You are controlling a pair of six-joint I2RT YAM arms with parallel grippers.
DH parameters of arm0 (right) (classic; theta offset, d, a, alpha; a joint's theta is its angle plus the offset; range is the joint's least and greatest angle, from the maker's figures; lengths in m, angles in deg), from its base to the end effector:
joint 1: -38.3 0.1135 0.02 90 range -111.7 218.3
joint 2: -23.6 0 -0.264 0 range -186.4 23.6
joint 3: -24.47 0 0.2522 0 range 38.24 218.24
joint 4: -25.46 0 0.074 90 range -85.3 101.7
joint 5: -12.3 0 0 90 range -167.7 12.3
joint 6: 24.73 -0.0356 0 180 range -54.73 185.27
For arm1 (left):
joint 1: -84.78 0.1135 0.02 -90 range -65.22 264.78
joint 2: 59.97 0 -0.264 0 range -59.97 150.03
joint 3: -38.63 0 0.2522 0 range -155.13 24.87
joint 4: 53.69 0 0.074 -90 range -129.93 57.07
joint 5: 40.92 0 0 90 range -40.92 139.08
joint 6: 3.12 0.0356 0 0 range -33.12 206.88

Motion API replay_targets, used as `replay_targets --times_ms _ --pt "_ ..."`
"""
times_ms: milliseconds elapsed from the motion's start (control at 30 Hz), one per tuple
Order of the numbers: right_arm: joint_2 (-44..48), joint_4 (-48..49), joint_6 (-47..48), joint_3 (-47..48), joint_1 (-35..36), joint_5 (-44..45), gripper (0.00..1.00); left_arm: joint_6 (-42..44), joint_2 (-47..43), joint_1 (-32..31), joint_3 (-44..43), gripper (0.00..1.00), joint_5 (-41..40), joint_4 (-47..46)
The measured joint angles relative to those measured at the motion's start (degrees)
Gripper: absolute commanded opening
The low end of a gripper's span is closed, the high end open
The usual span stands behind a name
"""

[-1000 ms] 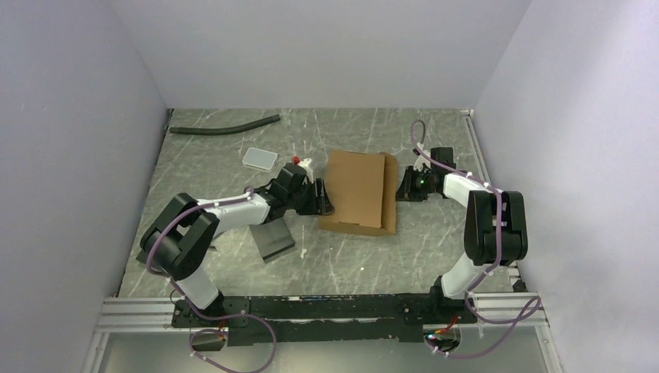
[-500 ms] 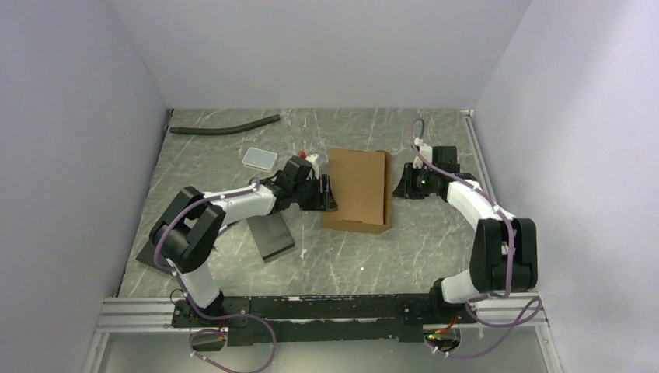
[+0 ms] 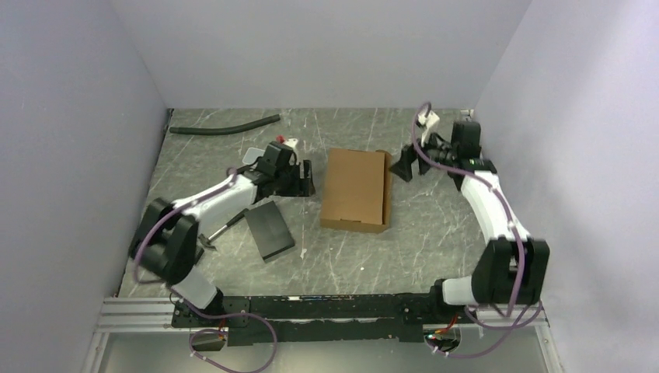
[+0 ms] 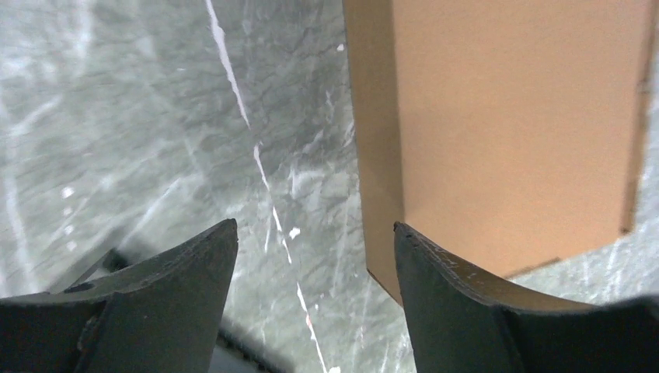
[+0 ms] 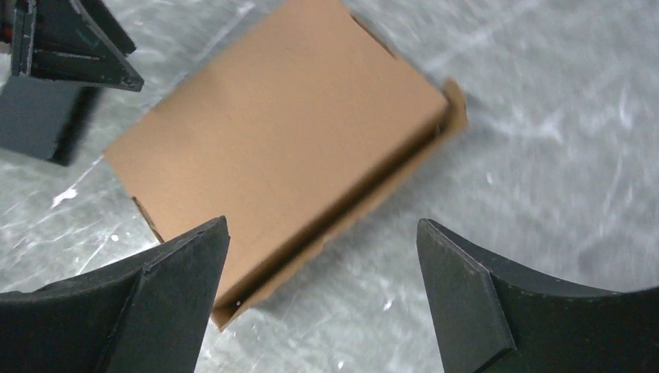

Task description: Fold the paper box

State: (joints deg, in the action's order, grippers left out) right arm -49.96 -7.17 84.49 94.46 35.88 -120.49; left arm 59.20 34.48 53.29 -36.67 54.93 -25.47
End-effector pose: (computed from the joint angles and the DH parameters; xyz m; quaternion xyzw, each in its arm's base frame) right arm 0.2786 0.0124 0.2919 -0.2846 0.7973 0.2405 0.4748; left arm 0.2990 -0.1874 0.2135 0.0495 0.9293 -0.2206 0.2922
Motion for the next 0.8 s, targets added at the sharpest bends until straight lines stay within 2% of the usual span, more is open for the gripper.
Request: replay_targets --times_ms 33,100,200,267,367,500,600,800 --pt "-3.72 -0.68 1.05 4.07 0.13 -2.67 0.95 -0.17 -3.1 -0.02 1.22 0.72 -1.09 0.15" --pt "-10.99 -2.21 1.9 11.85 0.33 -6.05 0.95 -1.22 -10.27 -0.04 4.61 0.59 -1.68 -0.46" --pt "-24.2 -3.74 1.64 25.53 0.66 -9.35 0.92 -5.53 -23.69 -0.11 13.38 0.44 0.37 -3.63" --pt "-33.11 -5.27 0.87 34.07 1.2 -10.29 0.92 -9.53 -30.58 -0.68 19.76 0.4 3.23 -6.88" --pt "-43.08 -9.11 -0.02 42.99 2.34 -10.23 0.9 -15.13 -33.83 -3.32 27.98 0.38 7.21 -11.45" --pt "-53.4 -13.55 -1.66 51.71 5.14 -9.92 0.84 -21.46 -26.32 -9.53 33.73 0.38 11.15 -17.31" --pt "-57.96 -16.55 -1.84 55.43 6.91 -9.01 0.78 -24.09 -18.99 -11.43 34.16 0.38 12.81 -21.94" --pt "-59.74 -22.47 0.28 55.6 9.11 -7.65 0.59 -26.1 -3.32 -11.39 27.36 0.38 14.84 -27.32"
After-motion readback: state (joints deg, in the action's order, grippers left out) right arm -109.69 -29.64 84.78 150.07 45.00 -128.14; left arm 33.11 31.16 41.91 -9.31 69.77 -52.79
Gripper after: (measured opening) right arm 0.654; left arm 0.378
